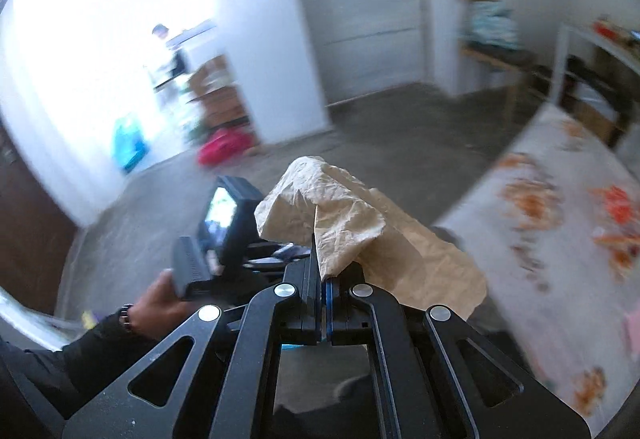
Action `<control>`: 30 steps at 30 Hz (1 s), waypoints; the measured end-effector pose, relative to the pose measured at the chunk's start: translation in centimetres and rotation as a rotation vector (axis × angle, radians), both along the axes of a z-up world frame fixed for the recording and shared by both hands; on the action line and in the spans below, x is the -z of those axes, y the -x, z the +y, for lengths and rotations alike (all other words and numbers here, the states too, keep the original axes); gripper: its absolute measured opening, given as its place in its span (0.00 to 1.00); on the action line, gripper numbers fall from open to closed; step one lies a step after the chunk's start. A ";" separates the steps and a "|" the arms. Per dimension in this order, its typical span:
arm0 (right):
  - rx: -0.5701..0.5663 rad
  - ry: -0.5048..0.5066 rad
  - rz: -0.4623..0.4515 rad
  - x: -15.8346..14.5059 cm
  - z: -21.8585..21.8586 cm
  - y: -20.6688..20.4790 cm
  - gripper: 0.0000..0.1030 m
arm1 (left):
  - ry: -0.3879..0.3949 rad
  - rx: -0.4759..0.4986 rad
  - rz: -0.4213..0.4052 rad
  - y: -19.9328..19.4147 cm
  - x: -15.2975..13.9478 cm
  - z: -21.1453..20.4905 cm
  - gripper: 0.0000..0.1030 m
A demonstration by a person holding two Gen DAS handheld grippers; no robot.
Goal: Collect trash
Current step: 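Carry the bag and paper in both grippers over the blue basket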
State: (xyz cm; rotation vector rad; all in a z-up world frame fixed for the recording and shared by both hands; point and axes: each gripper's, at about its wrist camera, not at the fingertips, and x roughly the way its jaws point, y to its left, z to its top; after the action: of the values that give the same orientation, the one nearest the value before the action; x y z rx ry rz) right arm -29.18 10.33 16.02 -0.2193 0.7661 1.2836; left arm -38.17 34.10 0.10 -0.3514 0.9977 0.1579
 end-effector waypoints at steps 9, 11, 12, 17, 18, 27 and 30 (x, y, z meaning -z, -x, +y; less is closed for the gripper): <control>-0.232 0.076 0.138 3.8 9.9 2.1 0.00 | 0.091 -0.239 0.112 8.2 7.1 6.3 0.11; -0.262 0.086 0.173 4.4 11.6 2.7 0.00 | 0.111 -0.269 0.124 9.3 8.1 6.8 0.11; -0.276 0.091 0.193 4.9 12.3 2.8 0.00 | 0.119 -0.281 0.130 9.8 8.6 6.9 0.11; -0.301 0.137 0.273 9.2 15.6 3.1 0.00 | 0.155 -0.316 0.158 11.6 11.1 7.9 0.11; -0.301 0.153 0.304 10.9 16.3 2.8 0.00 | 0.158 -0.322 0.170 11.8 11.8 8.1 0.11; -0.288 0.351 0.422 25.7 22.3 2.1 0.00 | 0.206 -0.334 0.225 12.3 15.5 8.1 0.12; -0.247 0.497 0.393 30.8 22.9 1.9 0.06 | 0.215 -0.333 0.242 12.1 16.7 8.3 0.12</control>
State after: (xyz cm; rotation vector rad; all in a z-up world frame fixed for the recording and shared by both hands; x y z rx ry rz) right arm -31.04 33.19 -14.77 -0.4818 1.4310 1.3679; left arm -50.23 42.38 -16.64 -0.7079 1.1941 0.4032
